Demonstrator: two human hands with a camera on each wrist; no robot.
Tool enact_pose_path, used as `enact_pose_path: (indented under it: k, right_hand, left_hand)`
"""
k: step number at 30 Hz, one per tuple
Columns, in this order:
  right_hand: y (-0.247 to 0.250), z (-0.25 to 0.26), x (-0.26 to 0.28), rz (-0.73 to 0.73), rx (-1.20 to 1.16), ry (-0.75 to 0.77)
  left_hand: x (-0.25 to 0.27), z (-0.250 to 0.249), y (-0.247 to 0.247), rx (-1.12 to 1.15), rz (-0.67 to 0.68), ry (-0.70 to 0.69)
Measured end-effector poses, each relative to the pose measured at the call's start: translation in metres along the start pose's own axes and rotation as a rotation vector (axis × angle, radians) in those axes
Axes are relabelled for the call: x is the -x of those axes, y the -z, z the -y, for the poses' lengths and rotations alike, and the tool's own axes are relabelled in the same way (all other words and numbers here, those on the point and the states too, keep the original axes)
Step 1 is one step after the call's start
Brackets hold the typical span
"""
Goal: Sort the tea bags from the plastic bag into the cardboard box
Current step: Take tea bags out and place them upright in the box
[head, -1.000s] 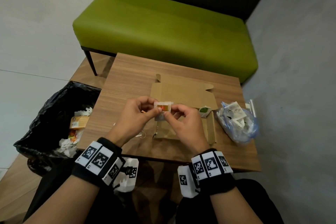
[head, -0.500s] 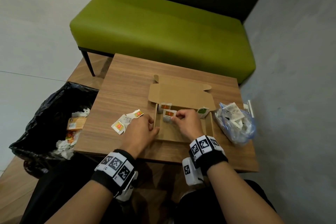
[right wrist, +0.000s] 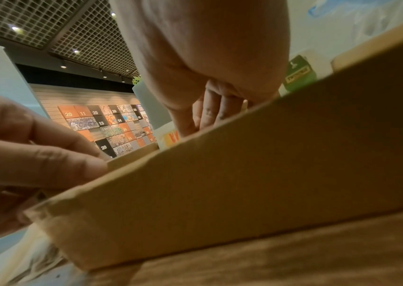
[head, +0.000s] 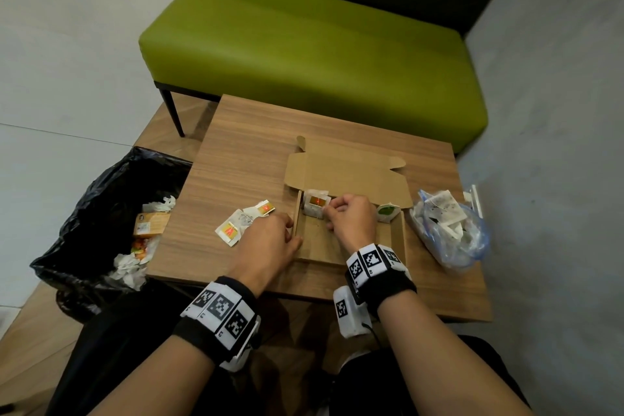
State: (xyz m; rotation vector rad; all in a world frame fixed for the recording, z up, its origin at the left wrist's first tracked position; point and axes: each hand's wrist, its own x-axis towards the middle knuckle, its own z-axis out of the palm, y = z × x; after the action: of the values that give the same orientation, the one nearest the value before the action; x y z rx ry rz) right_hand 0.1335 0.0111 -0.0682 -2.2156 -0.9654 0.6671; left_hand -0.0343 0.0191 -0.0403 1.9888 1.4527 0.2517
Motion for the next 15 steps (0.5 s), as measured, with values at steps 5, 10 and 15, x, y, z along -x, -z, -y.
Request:
enact_pose_path:
  k: [5,10,15]
  right_hand:
    - [-0.001,0.003,0.002,-0.003,-0.016,-0.008]
    - [0.007,0.003,0.004,-0.029,-0.080,-0.023]
    - [0.029,0.002,0.010,-0.062,-0.101,0.014]
  left_hand:
    - [0.001,0.001,0.001,-0.007,-0.002,-0.012]
    - [0.006,0.000,0.006,0.047,-0.036,-0.021]
    - [-0.007,0.031,0.031,0.088,-0.240,0.153]
